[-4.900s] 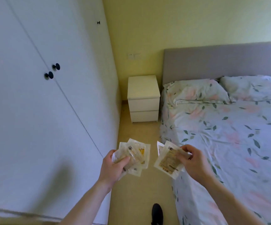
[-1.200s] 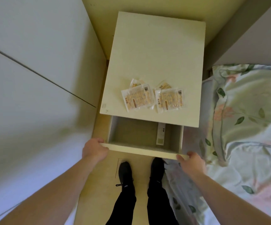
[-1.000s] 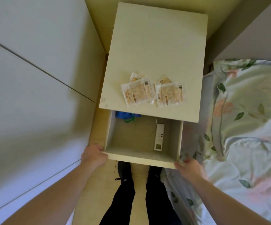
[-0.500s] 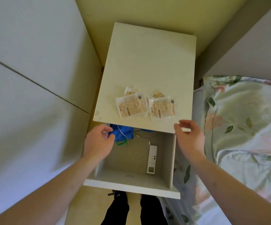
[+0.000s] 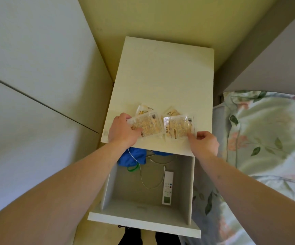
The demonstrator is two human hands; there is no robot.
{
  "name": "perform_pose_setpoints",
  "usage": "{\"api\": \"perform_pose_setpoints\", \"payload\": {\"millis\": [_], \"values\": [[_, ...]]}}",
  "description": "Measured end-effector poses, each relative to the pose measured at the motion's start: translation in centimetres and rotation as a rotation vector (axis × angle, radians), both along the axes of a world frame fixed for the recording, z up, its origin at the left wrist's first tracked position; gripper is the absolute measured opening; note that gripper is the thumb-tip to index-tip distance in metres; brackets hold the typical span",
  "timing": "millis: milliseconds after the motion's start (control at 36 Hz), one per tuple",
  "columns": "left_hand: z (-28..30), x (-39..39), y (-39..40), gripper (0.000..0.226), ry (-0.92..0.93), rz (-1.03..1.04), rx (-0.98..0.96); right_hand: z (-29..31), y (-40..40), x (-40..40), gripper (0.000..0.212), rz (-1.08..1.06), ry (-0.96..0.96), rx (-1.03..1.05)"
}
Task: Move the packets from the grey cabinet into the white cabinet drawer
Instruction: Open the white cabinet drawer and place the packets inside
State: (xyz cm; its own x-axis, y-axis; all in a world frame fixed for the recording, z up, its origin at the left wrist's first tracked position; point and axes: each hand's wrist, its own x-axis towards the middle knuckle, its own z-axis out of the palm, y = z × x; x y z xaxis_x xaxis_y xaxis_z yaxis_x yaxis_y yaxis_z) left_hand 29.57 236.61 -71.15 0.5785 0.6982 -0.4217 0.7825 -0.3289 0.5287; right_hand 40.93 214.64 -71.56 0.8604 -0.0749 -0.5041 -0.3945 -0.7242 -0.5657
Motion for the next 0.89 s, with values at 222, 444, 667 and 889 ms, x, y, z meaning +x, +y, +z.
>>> {"api": "perform_pose_setpoints", "payload": {"millis": [222,444,667,889], "values": [[0.9,-1.4,-0.9,0.004,-0.205,0.128,0.021,0.7,-0.9,-0.6,0.021,-0.031,-0.006,0.196],[5.2,-6.9,-4.0,0.004,-0.4,0.222,-0.126,4.9,-3.2,-3.6,0.006,0.06,-0.021,0.364],[4.2,-14.8,-6.7,0.014,-0.283,0.254,-0.207,3.4,-6.1,-8.3,0.009,0.253,0.061,0.326],[-3.4,-17.4,-8.1,0.016,0.09,0.197,-0.358,-3.0,-6.0,-12.1,0.013,0.487,0.259,0.082]]}}
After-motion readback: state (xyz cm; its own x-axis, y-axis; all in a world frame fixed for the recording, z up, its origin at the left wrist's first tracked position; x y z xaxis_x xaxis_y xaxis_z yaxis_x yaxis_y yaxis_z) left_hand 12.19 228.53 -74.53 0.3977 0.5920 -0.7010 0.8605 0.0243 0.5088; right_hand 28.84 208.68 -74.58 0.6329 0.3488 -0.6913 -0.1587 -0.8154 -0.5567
